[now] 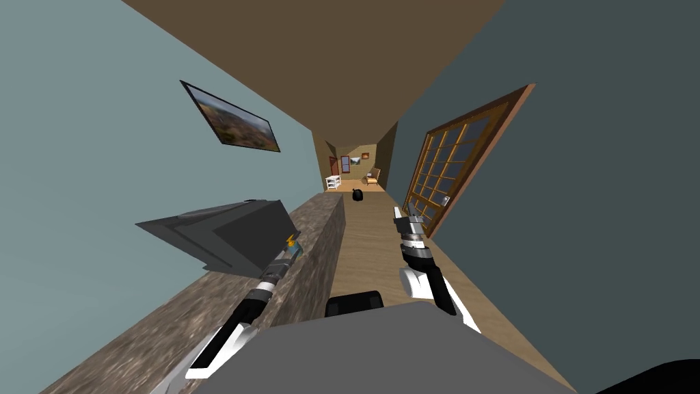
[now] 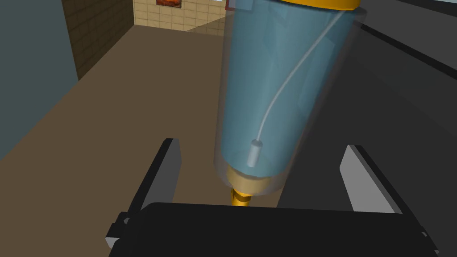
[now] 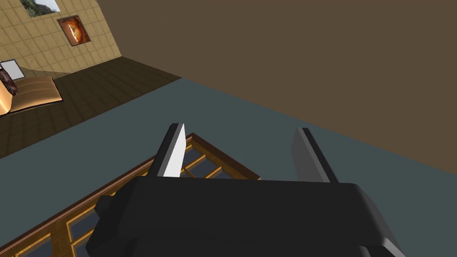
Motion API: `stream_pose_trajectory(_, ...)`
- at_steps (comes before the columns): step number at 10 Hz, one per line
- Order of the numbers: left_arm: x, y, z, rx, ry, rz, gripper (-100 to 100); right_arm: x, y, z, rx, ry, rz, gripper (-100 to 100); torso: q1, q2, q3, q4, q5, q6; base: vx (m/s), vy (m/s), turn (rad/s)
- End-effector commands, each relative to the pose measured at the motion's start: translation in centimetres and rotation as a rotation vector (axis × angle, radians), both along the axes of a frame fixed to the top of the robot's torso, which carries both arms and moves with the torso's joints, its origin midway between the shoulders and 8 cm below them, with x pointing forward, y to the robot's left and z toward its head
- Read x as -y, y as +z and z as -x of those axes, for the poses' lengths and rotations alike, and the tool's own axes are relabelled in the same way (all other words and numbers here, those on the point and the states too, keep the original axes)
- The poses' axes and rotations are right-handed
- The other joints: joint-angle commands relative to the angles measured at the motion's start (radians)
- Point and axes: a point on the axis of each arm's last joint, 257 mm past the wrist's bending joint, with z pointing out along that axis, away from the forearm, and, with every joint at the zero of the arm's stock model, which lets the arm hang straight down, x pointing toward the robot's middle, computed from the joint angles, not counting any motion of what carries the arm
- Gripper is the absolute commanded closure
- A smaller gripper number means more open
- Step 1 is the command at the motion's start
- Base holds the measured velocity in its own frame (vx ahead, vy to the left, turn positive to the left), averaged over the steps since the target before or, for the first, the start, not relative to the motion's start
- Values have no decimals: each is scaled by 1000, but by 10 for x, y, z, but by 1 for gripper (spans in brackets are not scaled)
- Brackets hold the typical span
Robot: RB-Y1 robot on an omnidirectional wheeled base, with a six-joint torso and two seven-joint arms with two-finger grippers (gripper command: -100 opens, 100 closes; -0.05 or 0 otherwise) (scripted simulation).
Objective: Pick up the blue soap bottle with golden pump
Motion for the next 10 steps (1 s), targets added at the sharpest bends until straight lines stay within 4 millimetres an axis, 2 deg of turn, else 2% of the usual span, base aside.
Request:
stream_pose_trajectory(1, 5, 7, -11, 31, -50, -14, -100, 0, 0, 0, 0, 0, 0, 0, 0, 0, 0, 0, 0, 0, 77, -100, 236)
stream_pose_trajectory(4, -14, -10, -5, 14, -25, -6, -100, 0, 0, 0, 0, 0, 0, 0, 2, 1, 0, 0, 0, 0, 40, -49, 41)
stream_pose_trajectory(5, -6, 4, -19, 52, -84, -19, -100, 0, 0, 0, 0, 0, 0, 0, 5, 2, 1, 1, 1, 0, 60, -70, 252)
stream_pose_trajectory(8, -24, -13, -10, 30, -60, -11, -100, 0, 0, 0, 0, 0, 0, 0, 2, 1, 0, 0, 0, 0, 42, -54, 39)
stream_pose_trajectory(9, -16, 0, -21, 60, -122, -21, -100, 0, 0, 0, 0, 0, 0, 0, 4, 2, 1, 1, 1, 0, 64, -91, 258)
stream_pose_trajectory(10, -20, 0, -22, 66, -122, -6, -100, 0, 0, 0, 0, 0, 0, 0, 0, 0, 0, 0, 0, -1, 71, -112, 153)
